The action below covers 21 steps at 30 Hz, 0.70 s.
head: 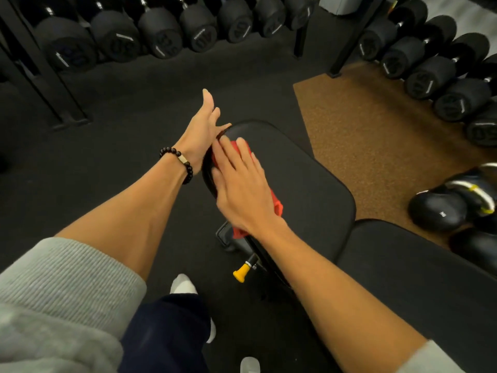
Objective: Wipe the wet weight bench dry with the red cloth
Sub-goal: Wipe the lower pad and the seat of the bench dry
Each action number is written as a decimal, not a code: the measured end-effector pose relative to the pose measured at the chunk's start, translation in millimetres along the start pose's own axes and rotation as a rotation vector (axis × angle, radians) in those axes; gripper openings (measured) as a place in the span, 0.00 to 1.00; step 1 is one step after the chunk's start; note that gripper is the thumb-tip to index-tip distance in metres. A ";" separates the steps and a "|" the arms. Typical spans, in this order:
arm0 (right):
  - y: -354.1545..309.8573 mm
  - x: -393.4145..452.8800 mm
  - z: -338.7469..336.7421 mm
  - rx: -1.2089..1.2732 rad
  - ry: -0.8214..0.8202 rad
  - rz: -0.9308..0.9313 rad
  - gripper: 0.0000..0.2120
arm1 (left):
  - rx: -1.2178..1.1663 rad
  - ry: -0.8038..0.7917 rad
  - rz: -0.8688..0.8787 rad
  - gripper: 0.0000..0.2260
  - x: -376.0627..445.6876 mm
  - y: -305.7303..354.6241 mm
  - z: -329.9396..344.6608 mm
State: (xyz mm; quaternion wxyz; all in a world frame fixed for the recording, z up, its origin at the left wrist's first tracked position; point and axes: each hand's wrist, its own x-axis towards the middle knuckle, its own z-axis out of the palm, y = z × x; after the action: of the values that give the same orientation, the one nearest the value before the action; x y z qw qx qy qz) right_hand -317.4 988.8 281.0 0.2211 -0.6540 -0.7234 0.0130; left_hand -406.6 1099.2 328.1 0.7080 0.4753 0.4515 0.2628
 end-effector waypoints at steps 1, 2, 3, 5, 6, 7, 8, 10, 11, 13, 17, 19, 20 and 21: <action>8.8 -23.5 -7.4 0.005 -0.049 -0.130 0.24 | -0.053 -0.030 -0.030 0.40 0.7 -1.8 -3.2; 24.8 -44.8 -15.0 0.010 -0.104 -0.255 0.24 | -0.117 -0.058 -0.044 0.40 -0.3 -2.4 -4.6; 45.9 -58.4 -22.0 0.013 -0.132 -0.337 0.23 | -0.154 -0.068 -0.051 0.41 1.3 -3.1 -7.1; 85.7 -58.8 -27.3 0.055 -0.105 -0.265 0.22 | -0.178 -0.078 -0.040 0.42 2.1 -2.7 -6.8; 93.8 -46.3 -26.0 0.082 -0.064 -0.121 0.22 | -0.193 -0.077 -0.033 0.42 0.7 0.0 -5.5; 91.4 -27.7 -23.5 0.083 -0.009 0.054 0.22 | -0.190 -0.074 -0.041 0.42 1.0 0.6 -5.2; 81.3 -6.2 -18.4 0.056 0.033 0.211 0.23 | -0.183 -0.072 -0.046 0.42 1.7 -0.1 -4.5; 48.7 33.2 -4.7 -0.022 0.062 0.359 0.25 | -0.177 -0.071 -0.061 0.42 -0.2 0.7 -3.4; 30.3 45.0 2.3 -0.052 0.079 0.361 0.25 | -0.192 -0.072 -0.063 0.42 -1.3 0.9 -3.0; -1.9 42.7 12.3 -0.083 0.103 0.287 0.25 | -0.195 -0.078 -0.077 0.42 -1.2 0.4 -5.4; -12.4 -38.7 -1.4 -0.121 -0.063 -0.084 0.25 | -0.230 -0.105 -0.093 0.43 -2.6 -1.0 -10.3; 16.0 -78.7 -14.7 -0.078 -0.139 -0.231 0.24 | -0.271 -0.147 -0.095 0.43 -3.5 -2.0 -12.2; 34.5 -87.5 -20.3 -0.027 -0.132 -0.228 0.23 | -0.276 -0.155 -0.093 0.43 -3.3 -1.9 -12.9; 51.9 -87.2 -23.1 0.031 -0.110 -0.167 0.22 | -0.278 -0.158 -0.093 0.43 -4.1 -1.1 -13.1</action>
State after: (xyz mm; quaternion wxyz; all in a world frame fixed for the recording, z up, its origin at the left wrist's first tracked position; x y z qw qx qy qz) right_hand -256.7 907.1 259.5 0.1917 -0.5862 -0.7860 0.0417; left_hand -420.1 1101.1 326.8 0.8115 0.3705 0.3754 0.2515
